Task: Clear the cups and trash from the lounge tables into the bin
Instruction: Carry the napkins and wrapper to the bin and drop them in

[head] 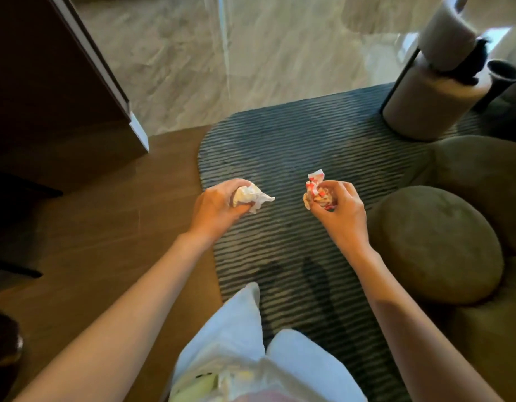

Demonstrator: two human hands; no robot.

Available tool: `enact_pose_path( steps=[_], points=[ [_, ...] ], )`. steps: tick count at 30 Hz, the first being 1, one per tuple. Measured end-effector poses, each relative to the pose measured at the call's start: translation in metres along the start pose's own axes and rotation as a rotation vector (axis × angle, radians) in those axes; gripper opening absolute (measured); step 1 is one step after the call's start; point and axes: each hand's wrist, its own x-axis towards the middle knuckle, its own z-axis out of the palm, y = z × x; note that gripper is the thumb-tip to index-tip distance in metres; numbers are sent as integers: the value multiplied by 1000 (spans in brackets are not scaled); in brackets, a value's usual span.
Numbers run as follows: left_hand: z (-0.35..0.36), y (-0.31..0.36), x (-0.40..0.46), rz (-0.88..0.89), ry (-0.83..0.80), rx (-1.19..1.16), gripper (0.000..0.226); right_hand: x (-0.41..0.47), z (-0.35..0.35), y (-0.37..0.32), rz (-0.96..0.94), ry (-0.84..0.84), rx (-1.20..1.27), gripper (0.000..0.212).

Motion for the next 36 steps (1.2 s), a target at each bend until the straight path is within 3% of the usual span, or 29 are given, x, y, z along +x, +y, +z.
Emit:
enact_pose_path(
  steps=[5, 15, 25, 36],
  points=[
    [6, -3, 138, 38, -48, -19, 32, 115, 1, 14, 16, 57, 1, 42],
    [95, -21, 440, 51, -86, -73, 35, 393, -19, 105, 55, 234, -1, 33],
    [160, -22, 701, -26, -76, -80, 34, 647, -43, 168, 102, 178, -28, 36],
    [211, -61, 1029, 146, -139, -66, 46, 950, -31, 226, 127, 258, -86, 36]
  ],
)
